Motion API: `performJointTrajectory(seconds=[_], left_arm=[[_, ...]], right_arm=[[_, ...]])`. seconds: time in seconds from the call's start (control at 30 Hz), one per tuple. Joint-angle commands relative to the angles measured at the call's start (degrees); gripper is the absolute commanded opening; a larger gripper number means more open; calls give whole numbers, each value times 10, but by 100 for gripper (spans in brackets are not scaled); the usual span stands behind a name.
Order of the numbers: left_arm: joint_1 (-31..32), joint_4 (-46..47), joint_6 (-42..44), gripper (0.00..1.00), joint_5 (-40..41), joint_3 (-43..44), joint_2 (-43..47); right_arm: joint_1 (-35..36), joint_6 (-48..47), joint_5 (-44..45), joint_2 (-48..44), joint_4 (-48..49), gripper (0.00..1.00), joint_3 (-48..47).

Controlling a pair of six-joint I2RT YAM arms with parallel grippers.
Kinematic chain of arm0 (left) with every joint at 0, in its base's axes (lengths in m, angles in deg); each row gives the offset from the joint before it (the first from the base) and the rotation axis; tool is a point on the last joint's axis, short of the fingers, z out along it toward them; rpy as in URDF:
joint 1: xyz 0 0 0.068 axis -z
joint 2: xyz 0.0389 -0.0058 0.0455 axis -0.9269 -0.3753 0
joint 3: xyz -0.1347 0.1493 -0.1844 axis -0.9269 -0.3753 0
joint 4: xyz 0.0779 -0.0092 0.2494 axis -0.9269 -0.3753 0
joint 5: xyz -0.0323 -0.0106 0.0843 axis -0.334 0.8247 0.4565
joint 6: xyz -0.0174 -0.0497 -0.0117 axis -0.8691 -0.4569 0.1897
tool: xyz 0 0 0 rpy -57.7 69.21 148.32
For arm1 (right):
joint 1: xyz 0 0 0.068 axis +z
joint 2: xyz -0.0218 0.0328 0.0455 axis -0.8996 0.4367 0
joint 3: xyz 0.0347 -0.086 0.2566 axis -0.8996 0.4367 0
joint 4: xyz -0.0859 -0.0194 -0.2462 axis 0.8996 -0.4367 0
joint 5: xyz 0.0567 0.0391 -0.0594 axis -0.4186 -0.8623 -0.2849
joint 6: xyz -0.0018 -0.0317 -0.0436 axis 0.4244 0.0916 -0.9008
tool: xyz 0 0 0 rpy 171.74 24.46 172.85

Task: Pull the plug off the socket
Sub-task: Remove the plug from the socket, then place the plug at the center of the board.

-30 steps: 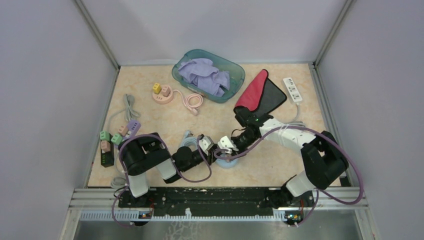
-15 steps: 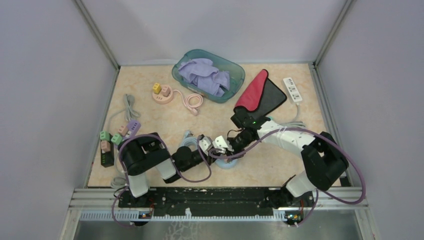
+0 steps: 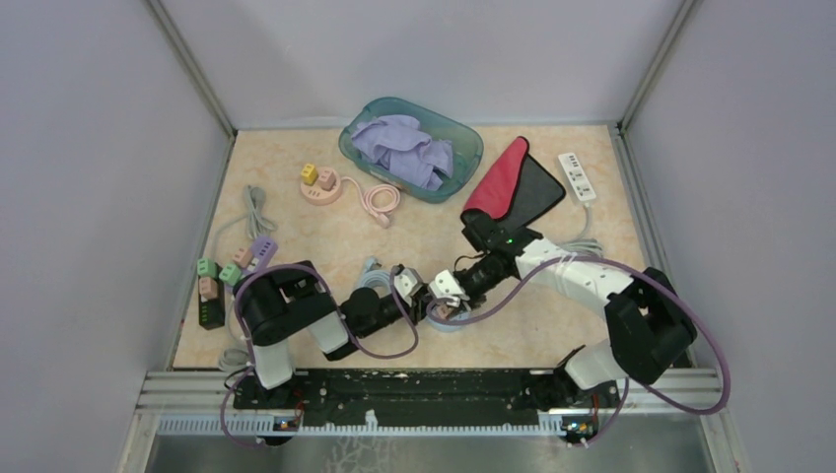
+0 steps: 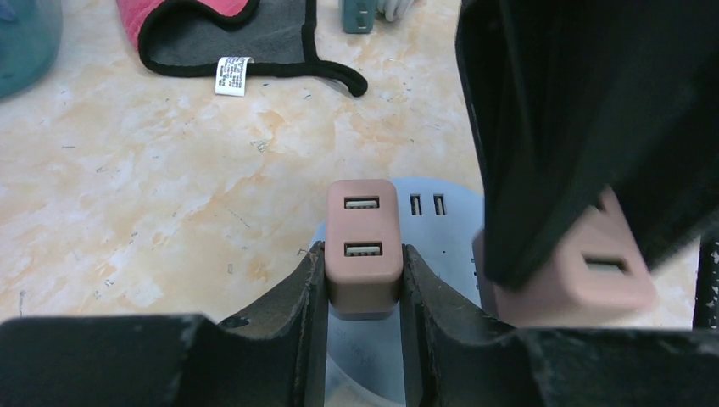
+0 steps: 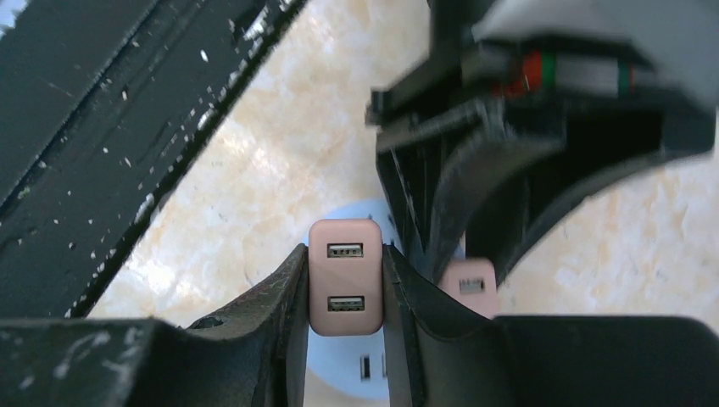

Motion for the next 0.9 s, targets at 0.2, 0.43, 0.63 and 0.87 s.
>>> performJointTrajectory(seconds=[0.2,0.43,0.63,0.87], left_arm=[[-2,-100,-5,0,7,-7,-14],[-3,-111,-12,0,1,-1,-7],[-4,-122,-27,0,2,3,-1],[-4,-165,-26,0,6,14,24]], right_arm=[[62,-3,-28,5,-23,0,-50],[-4,-68,-23,6,-139,0,-101],[-75,-63,-6,-21,-170,0,-119],[-198,-50,-47,-69,-169,0,-123]])
